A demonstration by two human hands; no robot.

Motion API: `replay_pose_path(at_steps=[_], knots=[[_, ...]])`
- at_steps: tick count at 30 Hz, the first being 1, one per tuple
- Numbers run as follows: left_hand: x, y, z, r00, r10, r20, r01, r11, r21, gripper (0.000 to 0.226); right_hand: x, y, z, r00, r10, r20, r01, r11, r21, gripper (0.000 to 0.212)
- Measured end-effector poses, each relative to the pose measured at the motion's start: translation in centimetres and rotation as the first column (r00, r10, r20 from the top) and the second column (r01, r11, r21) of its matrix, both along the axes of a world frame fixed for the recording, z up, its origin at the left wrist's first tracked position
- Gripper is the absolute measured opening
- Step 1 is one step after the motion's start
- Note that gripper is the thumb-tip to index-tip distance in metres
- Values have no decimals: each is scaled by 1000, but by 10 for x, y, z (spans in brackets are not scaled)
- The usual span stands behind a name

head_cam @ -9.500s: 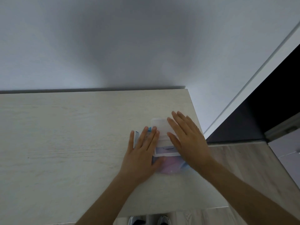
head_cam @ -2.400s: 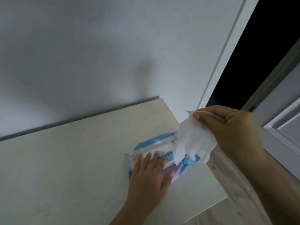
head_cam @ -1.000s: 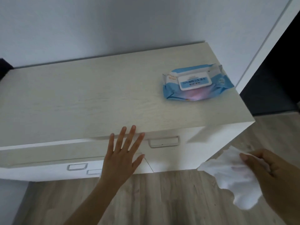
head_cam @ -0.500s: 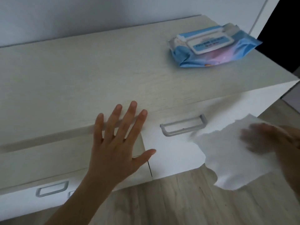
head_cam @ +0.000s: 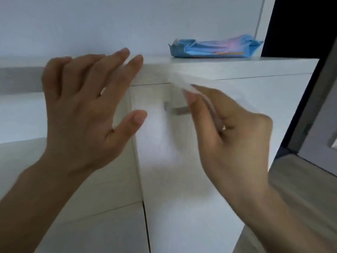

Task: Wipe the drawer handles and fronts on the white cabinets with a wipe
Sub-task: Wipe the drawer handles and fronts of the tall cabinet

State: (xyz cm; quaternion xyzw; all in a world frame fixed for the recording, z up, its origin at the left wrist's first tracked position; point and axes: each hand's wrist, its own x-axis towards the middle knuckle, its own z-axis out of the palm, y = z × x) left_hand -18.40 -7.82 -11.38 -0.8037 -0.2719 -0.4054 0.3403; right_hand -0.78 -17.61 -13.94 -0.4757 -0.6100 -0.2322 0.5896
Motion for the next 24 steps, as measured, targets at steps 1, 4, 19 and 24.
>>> replay_pose_path(at_steps=[1, 4, 19, 24], knots=[[1, 0, 0, 1000, 10, 7, -10, 1000, 17, 75, -10, 6, -15, 999, 11, 49, -13, 999, 43, 23], [1, 0, -1, 999, 38, 31, -40, 997, 66, 75, -7, 18, -31, 991, 29, 130, -36, 998, 49, 50], [3, -1, 0, 997, -29, 75, 29, 1000, 6, 72, 12, 65, -33, 975, -136, 173, 41, 885, 464, 20], [3, 1, -1, 997, -18, 77, 17, 1000, 17, 69, 0, 75, -32, 953, -172, 249, 25, 864, 503, 21]])
